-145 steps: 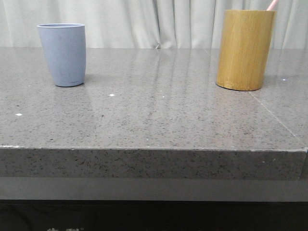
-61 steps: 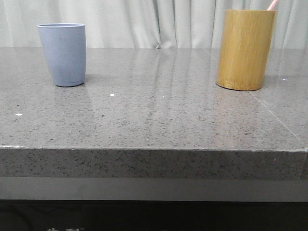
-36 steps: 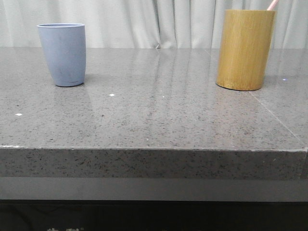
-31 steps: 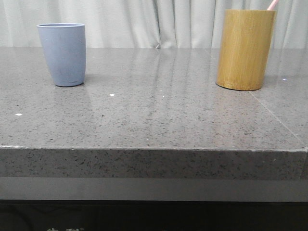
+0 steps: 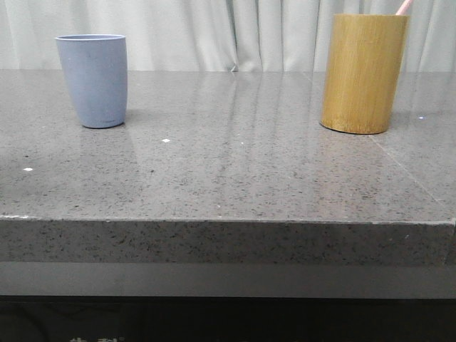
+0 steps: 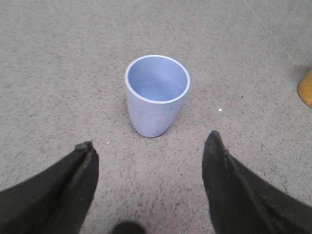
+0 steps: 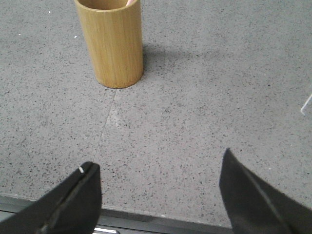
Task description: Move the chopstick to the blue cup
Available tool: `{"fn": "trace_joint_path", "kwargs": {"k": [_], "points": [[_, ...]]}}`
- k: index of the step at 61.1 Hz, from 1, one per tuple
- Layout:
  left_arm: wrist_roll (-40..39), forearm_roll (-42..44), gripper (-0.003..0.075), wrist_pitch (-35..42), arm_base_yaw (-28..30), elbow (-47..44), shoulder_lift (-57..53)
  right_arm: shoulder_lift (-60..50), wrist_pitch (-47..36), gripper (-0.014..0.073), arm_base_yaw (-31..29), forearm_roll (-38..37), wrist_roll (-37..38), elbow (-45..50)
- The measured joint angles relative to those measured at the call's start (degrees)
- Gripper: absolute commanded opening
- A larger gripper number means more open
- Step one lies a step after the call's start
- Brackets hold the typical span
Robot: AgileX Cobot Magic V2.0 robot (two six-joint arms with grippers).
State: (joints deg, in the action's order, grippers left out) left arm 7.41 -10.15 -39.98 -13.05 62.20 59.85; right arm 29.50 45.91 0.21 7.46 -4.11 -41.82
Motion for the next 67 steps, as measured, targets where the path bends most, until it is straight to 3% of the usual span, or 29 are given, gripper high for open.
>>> {"fn": "trace_joint_path", "kwargs": {"k": [32, 52, 58, 67], "points": [[0.24, 5.80, 0.0461, -13.75, -1.27, 28.43, 32.04, 0.00, 0.00, 0.0530, 0.00, -0.10, -0.04, 0.00], [-0.17, 9.34, 0.0457, -20.30, -1.27, 40.26, 44.11, 0.00, 0.00, 0.0530, 0.00, -0.10, -0.04, 0.00], [-0.30, 9.56, 0.0411, -21.00, -1.27, 41.73, 46.17, 0.00, 0.00, 0.0530, 0.00, -0.10, -0.04, 0.00], [-0.33, 9.70, 0.0239, -21.82, -1.27, 42.08, 47.59, 0.00, 0.00, 0.0530, 0.00, -0.10, -0.04, 0.00]]}}
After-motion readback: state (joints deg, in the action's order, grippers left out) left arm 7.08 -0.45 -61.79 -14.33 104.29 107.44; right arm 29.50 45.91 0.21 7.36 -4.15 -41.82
